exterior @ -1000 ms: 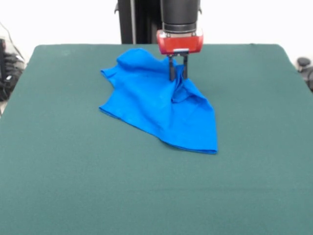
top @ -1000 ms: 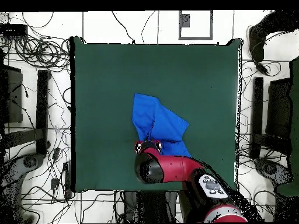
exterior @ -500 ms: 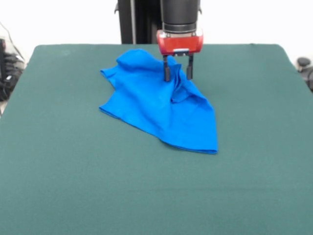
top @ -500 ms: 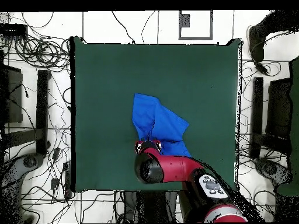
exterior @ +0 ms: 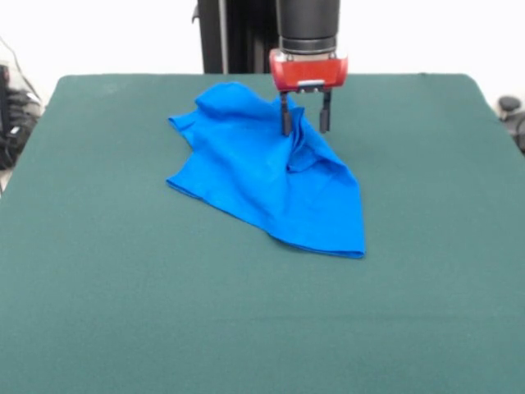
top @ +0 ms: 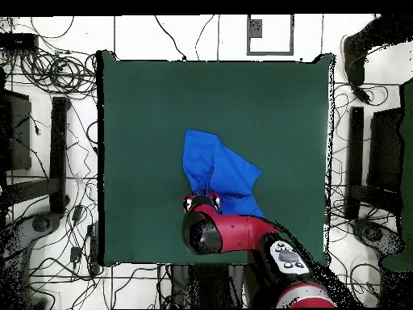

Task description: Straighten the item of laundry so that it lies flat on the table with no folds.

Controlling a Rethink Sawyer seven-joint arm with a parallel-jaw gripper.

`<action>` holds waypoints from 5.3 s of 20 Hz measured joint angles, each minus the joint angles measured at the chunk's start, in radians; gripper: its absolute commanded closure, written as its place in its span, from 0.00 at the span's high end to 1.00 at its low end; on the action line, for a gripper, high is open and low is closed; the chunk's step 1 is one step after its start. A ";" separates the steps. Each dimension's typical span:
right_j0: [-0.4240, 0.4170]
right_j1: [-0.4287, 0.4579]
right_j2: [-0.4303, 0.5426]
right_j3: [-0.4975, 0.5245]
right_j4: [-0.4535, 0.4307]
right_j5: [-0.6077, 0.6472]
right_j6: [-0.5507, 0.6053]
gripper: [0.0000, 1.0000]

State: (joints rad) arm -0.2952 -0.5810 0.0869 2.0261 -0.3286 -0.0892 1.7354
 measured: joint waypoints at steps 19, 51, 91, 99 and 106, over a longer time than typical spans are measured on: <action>0.005 -0.085 0.000 0.003 0.006 0.000 0.000 1.00; 0.005 -0.087 0.000 0.003 0.006 0.000 0.000 0.00; 0.022 -0.089 -0.027 0.045 0.006 0.000 0.000 1.00; 0.011 -0.088 -0.028 0.068 0.005 0.000 0.000 1.00; 0.000 -0.088 -0.032 0.073 -0.003 -0.009 0.000 0.00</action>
State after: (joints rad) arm -0.2950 -0.6686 0.0547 2.0996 -0.3315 -0.0987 1.7354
